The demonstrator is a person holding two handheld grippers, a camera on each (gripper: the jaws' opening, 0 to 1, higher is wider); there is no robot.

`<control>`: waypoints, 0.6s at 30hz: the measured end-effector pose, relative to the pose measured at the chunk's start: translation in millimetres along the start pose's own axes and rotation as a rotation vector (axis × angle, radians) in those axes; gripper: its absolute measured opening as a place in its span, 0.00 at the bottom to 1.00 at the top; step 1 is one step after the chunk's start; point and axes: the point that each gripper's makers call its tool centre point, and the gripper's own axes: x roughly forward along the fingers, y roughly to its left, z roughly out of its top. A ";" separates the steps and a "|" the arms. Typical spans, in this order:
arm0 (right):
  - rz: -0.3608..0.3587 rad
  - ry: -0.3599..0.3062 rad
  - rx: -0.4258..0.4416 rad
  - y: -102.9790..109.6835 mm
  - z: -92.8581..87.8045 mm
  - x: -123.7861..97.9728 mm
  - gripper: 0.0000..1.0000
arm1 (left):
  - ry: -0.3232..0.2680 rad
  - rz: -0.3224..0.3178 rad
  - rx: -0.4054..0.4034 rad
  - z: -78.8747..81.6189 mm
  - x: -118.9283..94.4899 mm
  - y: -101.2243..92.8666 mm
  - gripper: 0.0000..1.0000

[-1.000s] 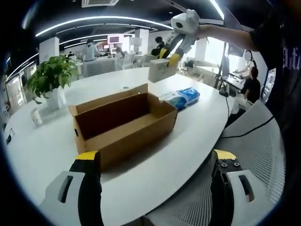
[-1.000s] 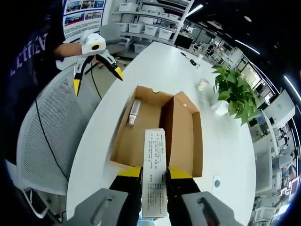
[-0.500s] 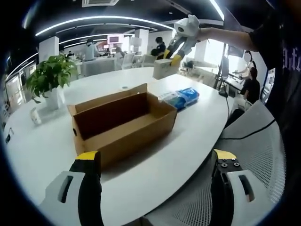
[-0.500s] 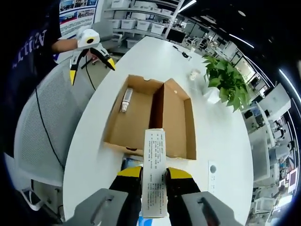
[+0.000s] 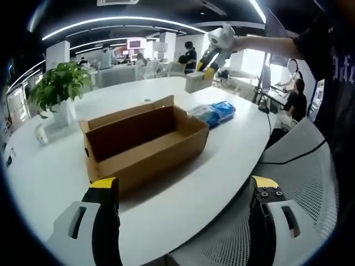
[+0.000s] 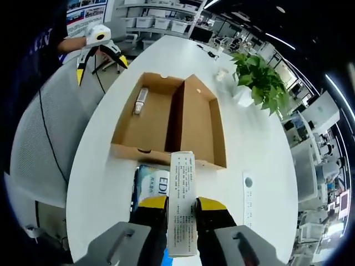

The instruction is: Operate the shoe box by opening the lid, removing the specified soft item, and placing it in the target area until the item is outside and the box remains undamaged.

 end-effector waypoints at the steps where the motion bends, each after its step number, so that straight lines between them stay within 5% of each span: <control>1: -0.001 0.003 0.001 -0.7 -2.4 0.5 0.15 | 0.000 0.000 -0.001 -0.1 0.1 0.0 0.97; 18: -0.014 0.064 0.034 -12.8 -52.0 20.3 0.15 | -0.003 0.001 -0.011 0.6 4.4 1.8 0.97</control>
